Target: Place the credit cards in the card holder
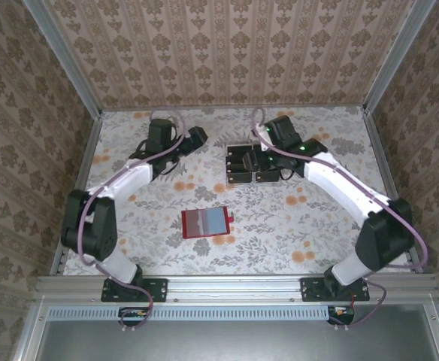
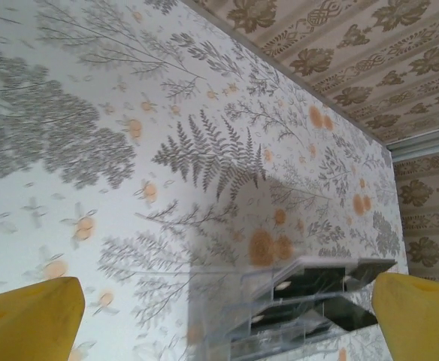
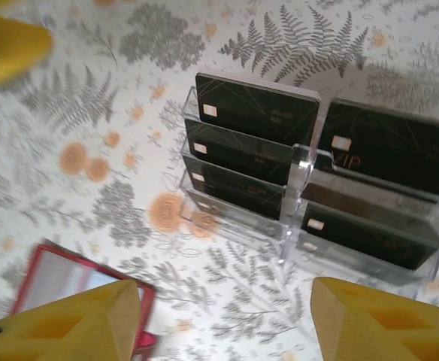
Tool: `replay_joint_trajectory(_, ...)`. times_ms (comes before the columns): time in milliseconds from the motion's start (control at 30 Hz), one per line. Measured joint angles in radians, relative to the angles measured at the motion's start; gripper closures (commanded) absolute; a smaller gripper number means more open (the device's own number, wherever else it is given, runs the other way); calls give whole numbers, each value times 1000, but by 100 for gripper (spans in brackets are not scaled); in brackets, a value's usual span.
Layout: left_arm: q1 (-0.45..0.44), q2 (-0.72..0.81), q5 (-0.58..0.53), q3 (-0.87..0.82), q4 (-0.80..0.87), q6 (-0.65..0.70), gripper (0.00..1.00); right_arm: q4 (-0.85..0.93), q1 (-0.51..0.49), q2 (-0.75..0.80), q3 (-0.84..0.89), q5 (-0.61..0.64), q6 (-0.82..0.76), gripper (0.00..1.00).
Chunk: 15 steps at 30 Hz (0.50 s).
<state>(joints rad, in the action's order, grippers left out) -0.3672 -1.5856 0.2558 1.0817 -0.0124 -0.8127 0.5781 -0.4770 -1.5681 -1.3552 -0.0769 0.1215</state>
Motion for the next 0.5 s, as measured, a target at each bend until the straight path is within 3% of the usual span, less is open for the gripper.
replay_joint_trajectory(233,62,164,21,-185,116,49,0,100,-109,-162,-101,136,-240,46)
replay_joint_trajectory(500,155,283,55,-258,206,90,0,138,-183,-310,-187,254,-408,51)
